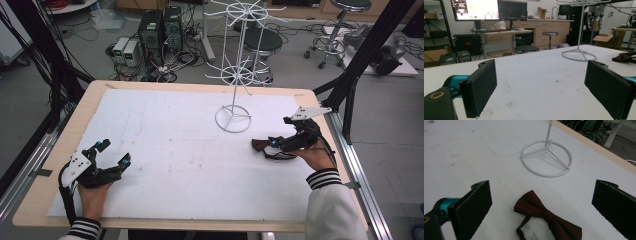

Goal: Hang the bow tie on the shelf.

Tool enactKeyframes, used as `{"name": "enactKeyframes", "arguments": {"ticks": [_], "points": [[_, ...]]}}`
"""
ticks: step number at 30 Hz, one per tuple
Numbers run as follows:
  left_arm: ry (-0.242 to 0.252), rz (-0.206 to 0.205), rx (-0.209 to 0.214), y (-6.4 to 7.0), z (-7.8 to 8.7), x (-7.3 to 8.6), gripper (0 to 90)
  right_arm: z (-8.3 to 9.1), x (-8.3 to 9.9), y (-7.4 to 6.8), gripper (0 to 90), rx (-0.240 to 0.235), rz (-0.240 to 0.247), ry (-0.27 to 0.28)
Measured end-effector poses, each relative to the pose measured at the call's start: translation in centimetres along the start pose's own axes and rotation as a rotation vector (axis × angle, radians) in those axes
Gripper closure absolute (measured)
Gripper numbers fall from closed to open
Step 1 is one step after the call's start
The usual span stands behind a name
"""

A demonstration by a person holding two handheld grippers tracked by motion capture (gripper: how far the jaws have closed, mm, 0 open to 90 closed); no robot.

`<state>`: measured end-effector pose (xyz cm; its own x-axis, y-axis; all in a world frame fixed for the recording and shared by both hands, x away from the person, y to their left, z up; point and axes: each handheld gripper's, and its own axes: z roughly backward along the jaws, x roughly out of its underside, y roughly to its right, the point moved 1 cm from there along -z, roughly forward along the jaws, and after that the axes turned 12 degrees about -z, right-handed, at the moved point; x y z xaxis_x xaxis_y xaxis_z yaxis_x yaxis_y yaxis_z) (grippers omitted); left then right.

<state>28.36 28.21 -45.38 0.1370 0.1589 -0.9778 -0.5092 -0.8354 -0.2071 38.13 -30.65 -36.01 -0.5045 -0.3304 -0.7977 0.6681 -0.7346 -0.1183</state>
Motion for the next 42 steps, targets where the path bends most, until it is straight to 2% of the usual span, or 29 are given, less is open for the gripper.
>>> {"name": "enactKeyframes", "arguments": {"ticks": [5,9,10,13,14,15,16,20,28,29,32,37,42], "points": [[0.004,0.005,0.0,0.0,0.0,0.0,11.2,-0.8,-0.5,1.0,1.9,-0.035,0.024,-0.091],[0.002,0.002,0.001,0.0,0.0,0.0,11.1,-1.3,-1.0,1.5,1.9,-0.063,0.051,-0.134],[0.004,0.005,-0.001,0.0,0.0,0.0,11.2,-1.7,-1.4,1.7,1.9,-0.065,0.064,-0.163],[0.004,0.005,0.0,0.0,0.0,0.0,11.2,-1.9,-1.5,1.9,1.9,-0.09,0.07,-0.161],[0.002,0.002,0.0,0.0,0.0,0.0,11.2,-2.1,-1.5,2.0,1.9,-0.102,0.068,-0.167],[0.002,0.002,0.0,0.0,0.0,0.0,11.2,-2.6,-1.2,2.2,1.9,-0.105,0.072,-0.196],[0.004,0.005,-0.001,0.0,0.0,0.0,11.2,-2.6,-1.2,2.2,1.9,-0.105,0.072,-0.196],[0.003,0.001,0.001,0.0,0.0,0.0,11.2,-3.8,-0.6,2.9,2.0,-0.11,0.099,-0.266],[0.003,0.002,0.0,0.0,0.0,0.0,11.2,-4.7,-0.1,3.3,2.0,-0.113,0.111,-0.316],[0.003,0.001,0.0,0.0,0.0,0.0,11.2,-4.9,0.0,3.3,2.1,-0.115,0.125,-0.33],[0.004,0.0,0.001,0.0,0.0,0.0,11.1,-5.1,0.0,3.3,4.8,-0.114,0.13,-0.335],[0.008,0.001,0.001,0.0,0.0,0.0,11.2,-5.6,0.3,3.4,4.8,-0.109,0.135,-0.368],[0.009,0.001,0.001,0.0,0.0,0.0,11.1,-5.8,0.5,3.6,5.7,-0.121,0.14,-0.377]]}}
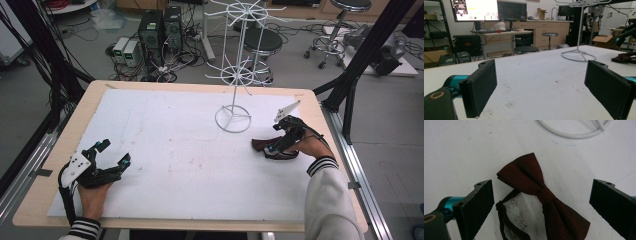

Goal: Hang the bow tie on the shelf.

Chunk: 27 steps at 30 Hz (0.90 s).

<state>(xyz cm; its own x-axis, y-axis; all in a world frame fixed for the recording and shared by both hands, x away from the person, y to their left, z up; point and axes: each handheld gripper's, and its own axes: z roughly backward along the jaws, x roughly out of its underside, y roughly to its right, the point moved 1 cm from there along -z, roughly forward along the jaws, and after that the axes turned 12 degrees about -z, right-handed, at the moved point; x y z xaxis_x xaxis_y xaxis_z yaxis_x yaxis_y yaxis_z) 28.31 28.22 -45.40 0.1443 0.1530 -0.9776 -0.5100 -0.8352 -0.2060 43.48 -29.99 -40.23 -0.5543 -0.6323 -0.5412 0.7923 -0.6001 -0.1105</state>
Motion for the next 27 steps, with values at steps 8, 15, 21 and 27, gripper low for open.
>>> {"name": "enactKeyframes", "arguments": {"ticks": [8,15,21,27], "points": [[0.001,0.001,0.0,0.0,0.0,0.0,11.2,-0.4,0.2,0.3,17.6,0.016,0.034,-0.048],[0.003,0.003,-0.001,0.0,0.0,0.0,11.2,-0.8,0.1,0.1,31.3,0.044,0.086,-0.094],[0.003,0.002,0.0,0.0,0.0,0.0,11.2,-1.3,0.1,0.1,40.4,0.067,0.106,-0.137],[0.004,0.003,0.001,0.0,0.0,0.0,11.2,-1.5,0.1,0.0,55.5,0.084,0.131,-0.149]]}}
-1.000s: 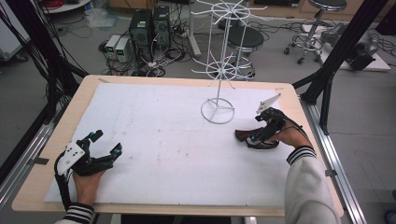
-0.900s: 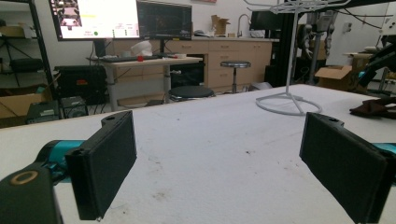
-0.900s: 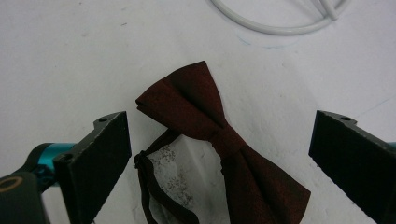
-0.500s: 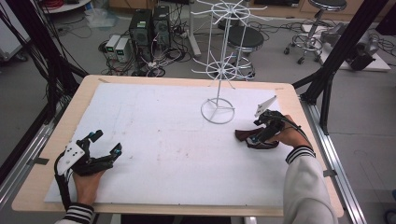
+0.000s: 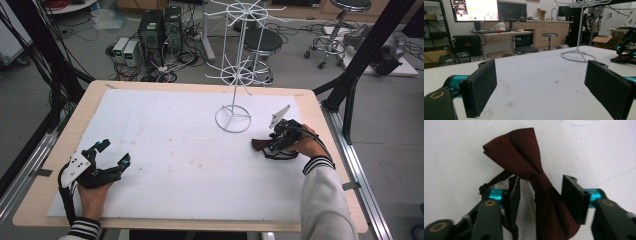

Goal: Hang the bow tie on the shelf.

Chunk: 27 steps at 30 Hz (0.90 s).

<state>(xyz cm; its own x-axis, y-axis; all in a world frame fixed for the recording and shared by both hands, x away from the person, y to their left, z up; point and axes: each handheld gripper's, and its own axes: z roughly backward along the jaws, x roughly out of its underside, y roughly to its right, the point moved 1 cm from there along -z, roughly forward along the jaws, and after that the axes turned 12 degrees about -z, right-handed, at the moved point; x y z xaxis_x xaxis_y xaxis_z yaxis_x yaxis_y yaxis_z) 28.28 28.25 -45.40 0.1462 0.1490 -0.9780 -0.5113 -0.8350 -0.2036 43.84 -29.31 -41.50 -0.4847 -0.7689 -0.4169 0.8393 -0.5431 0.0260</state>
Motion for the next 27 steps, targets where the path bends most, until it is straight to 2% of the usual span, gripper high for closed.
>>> {"name": "enactKeyframes", "arguments": {"ticks": [2,5,6,8,12,15,16,17,18,20,23,27], "points": [[0.0,0.0,0.0,0.01,0.01,0.0,11.2,-0.04,0.01,-0.04,63.1,0.012,0.009,-0.007],[0.0,0.0,0.0,0.01,0.02,0.0,11.2,-0.2,-0.01,-0.19,66.6,0.019,0.018,-0.019],[0.0,0.0,0.0,0.0,0.02,0.0,11.2,-0.3,-0.04,-0.21,65.9,0.022,0.031,-0.024],[0.001,0.0,0.0,0.0,0.02,0.0,11.2,-0.53,-0.02,-0.28,60.1,0.027,0.021,-0.033],[0.001,-0.002,0.0,-0.02,0.03,0.0,11.2,-0.72,-0.05,-0.3,59.9,0.029,0.035,-0.042],[0.001,-0.002,-0.001,-0.02,0.03,0.0,11.2,-0.74,-0.01,-0.2,53.3,0.042,0.02,-0.037],[0.001,-0.002,-0.001,-0.02,0.03,0.0,11.2,-0.75,0.02,-0.13,55.7,0.038,0.012,-0.036],[0.001,0.0,-0.002,-0.01,0.03,0.01,11.2,-0.72,0.03,-0.16,63.6,0.016,0.02,-0.043],[0.001,-0.001,-0.002,-0.01,0.03,0.0,11.2,-0.72,0.03,-0.16,63.6,0.016,0.02,-0.043],[0.001,-0.001,-0.002,-0.01,0.03,0.0,11.2,-0.72,-0.01,-0.27,70.1,-0.003,0.039,-0.046],[0.0,-0.001,-0.001,0.01,0.03,0.0,11.2,-0.68,-0.04,-0.36,74.4,-0.011,0.036,-0.054],[0.001,0.0,0.0,0.01,0.03,0.0,11.2,-0.61,-0.13,-0.47,77.4,-0.011,0.055,-0.059]]}}
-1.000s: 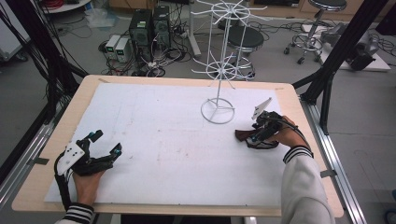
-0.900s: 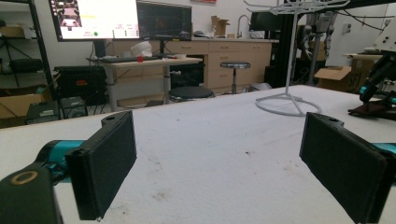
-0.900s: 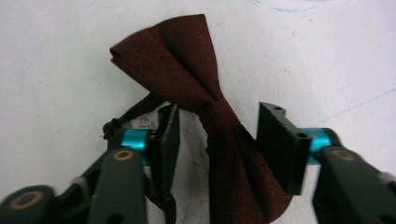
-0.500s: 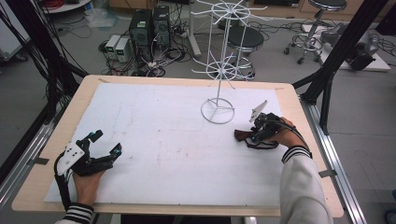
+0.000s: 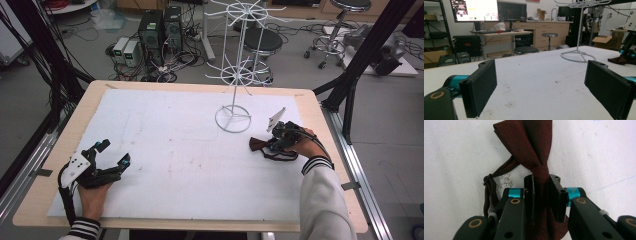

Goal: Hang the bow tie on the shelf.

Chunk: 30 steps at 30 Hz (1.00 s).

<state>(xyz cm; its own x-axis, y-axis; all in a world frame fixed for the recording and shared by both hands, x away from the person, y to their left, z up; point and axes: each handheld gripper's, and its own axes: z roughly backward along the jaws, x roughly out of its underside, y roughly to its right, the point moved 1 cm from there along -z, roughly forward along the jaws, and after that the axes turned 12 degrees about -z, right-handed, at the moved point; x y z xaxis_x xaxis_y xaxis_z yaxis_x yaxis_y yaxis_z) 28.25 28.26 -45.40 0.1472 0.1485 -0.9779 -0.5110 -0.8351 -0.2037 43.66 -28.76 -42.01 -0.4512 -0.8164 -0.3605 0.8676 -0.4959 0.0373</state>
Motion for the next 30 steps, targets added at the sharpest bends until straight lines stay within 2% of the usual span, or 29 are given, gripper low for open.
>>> {"name": "enactKeyframes", "arguments": {"ticks": [5,9,16,18,30], "points": [[-0.001,0.0,-0.002,0.0,0.0,0.0,11.2,0.3,0.0,0.0,77.6,-0.002,-0.004,0.017],[-0.001,-0.002,-0.001,0.0,0.0,0.0,11.2,0.8,0.0,0.0,77.6,-0.001,-0.011,0.053],[0.0,-0.002,-0.001,0.0,0.0,0.0,11.2,2.3,-0.2,-0.2,77.5,-0.009,-0.012,0.163],[0.0,0.0,-0.001,0.0,0.0,0.0,11.2,2.9,-0.1,-0.3,77.6,-0.008,-0.034,0.196],[-0.001,-0.001,-0.002,0.0,0.0,0.0,11.2,5.9,-0.1,-0.8,77.5,-0.031,-0.083,0.39]]}}
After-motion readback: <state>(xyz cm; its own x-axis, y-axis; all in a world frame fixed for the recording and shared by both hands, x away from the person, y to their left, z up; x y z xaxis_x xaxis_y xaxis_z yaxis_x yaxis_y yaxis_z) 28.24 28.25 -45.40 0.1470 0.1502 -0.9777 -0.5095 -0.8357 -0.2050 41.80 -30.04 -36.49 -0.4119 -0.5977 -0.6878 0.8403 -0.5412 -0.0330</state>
